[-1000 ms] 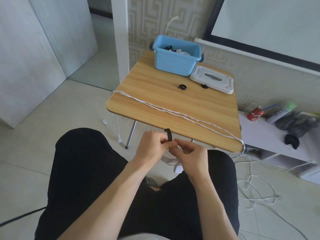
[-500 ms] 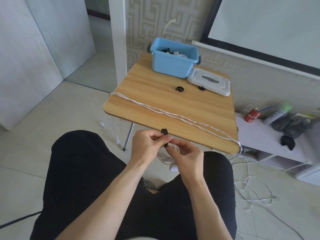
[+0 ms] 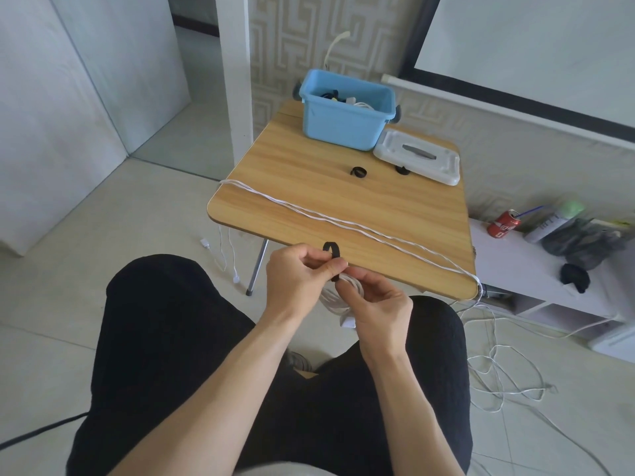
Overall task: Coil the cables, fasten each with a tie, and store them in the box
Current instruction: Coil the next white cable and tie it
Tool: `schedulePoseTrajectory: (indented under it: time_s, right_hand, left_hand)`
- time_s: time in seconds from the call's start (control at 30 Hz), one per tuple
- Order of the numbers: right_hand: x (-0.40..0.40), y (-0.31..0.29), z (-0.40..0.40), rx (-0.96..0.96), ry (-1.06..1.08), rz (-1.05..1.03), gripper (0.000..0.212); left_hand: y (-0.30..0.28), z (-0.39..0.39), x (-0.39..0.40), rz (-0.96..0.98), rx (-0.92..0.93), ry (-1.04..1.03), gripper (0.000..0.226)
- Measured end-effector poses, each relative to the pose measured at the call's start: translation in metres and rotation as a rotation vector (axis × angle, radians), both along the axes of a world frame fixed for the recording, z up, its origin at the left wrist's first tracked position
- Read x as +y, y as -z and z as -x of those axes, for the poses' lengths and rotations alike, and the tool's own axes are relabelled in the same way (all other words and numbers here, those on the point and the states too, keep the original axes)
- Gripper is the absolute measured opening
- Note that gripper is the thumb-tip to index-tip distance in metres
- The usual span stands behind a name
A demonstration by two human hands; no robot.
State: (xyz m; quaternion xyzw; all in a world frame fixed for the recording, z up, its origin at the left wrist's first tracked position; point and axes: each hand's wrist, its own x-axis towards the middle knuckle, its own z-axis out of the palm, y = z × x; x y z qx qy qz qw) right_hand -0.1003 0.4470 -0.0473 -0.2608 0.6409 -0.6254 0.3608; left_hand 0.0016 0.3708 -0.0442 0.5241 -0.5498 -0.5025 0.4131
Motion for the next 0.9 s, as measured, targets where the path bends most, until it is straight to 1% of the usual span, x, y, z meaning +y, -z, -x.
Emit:
schedulePoseTrajectory:
  time_s: [0.13,0.27,0.37,0.47,0.57,0.73,0.83,0.9]
  right_hand:
    - [0.0011,-0.001,-0.0009,0.028,-0.003,0.027,0.023]
    - [0.0023,0.001,-0.0005,0.056,0.004,0.041,0.024]
    - [0.0029,0.002,-0.0001,0.062,0.009,0.05,0.025]
    - [0.0038,0.0012,0.0,0.058,0.015,0.058,0.025]
    - [0.0039,0.0015,0.0003,0.046,0.018,0.058,0.027]
    - [0.003,0.0022,0.0019,-0.025,0.052,0.054,0.027]
    - [0.0025,0.0048,0.004,-0.075,0.08,0.056,0.025]
    - [0.0019,0.0072,0.0064,-0.117,0.083,0.057,0.02]
  left_hand:
    - [-0.0019,-0.002,-0.0069,-0.295,0.16,0.009,0.031]
    - [-0.0045,0.0011,-0.0076,-0.409,0.165,0.028,0.036]
    - [-0.0035,0.0026,-0.0089,-0.45,0.204,0.038,0.034]
    - [-0.0033,0.0032,-0.0082,-0.419,0.172,0.068,0.023]
    - [-0.0036,0.0009,-0.0063,-0.341,0.063,0.135,0.014]
    - [-0.0052,-0.0039,-0.0055,-0.098,-0.13,0.26,0.023]
    - [-0.0051,-0.0039,-0.0078,0.039,-0.293,0.332,0.026]
    - [-0.0046,-0.0037,-0.0082,0.065,-0.312,0.409,0.026]
